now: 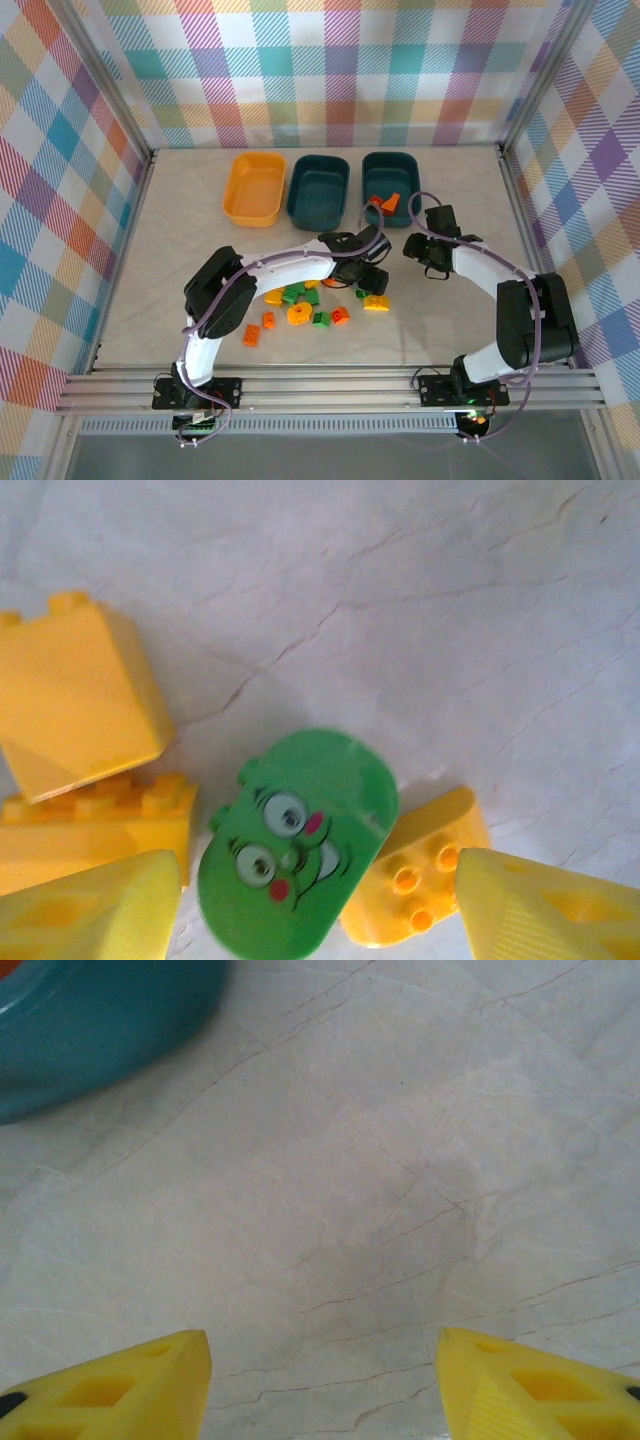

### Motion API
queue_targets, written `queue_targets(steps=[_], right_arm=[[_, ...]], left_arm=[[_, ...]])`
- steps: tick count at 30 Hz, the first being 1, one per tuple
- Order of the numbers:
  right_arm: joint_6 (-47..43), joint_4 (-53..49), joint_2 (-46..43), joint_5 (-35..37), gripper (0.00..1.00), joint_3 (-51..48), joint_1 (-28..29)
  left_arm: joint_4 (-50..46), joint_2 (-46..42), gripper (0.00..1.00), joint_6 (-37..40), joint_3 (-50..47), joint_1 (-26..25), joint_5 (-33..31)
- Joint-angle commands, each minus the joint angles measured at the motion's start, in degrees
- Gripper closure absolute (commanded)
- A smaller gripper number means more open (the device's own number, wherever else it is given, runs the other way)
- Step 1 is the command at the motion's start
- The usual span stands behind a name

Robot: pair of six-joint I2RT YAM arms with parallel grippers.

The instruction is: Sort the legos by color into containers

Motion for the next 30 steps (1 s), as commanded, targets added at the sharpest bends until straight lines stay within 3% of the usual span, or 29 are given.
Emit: queue_targets(steps=[1, 17, 24, 30], right_arm=[[-0.8, 1.2, -1.7, -0.7, 0.39, -0.8, -0.6], [-0.7, 1.8, -2.0, -0.9, 0.35, -1.6, -0.9], [-0.8, 1.8, -2.7, -1.1, 0.34, -1.6, -1.2], [-0.9, 1.4, -3.5, -1.2, 0.34, -1.8, -1.1]], left_arm=[[-3.3, 3.4, 0.27, 1.6, 3.4, -0.7, -0.7], [-5.9, 8.8, 0.29, 0.7, 8.8, -0.7, -1.3], [-5.9, 5.7, 0.26, 1.9, 5.2, -0.4, -7.3], [-4.9, 3.0, 0.25, 1.8, 1.0, 0.3, -6.1]])
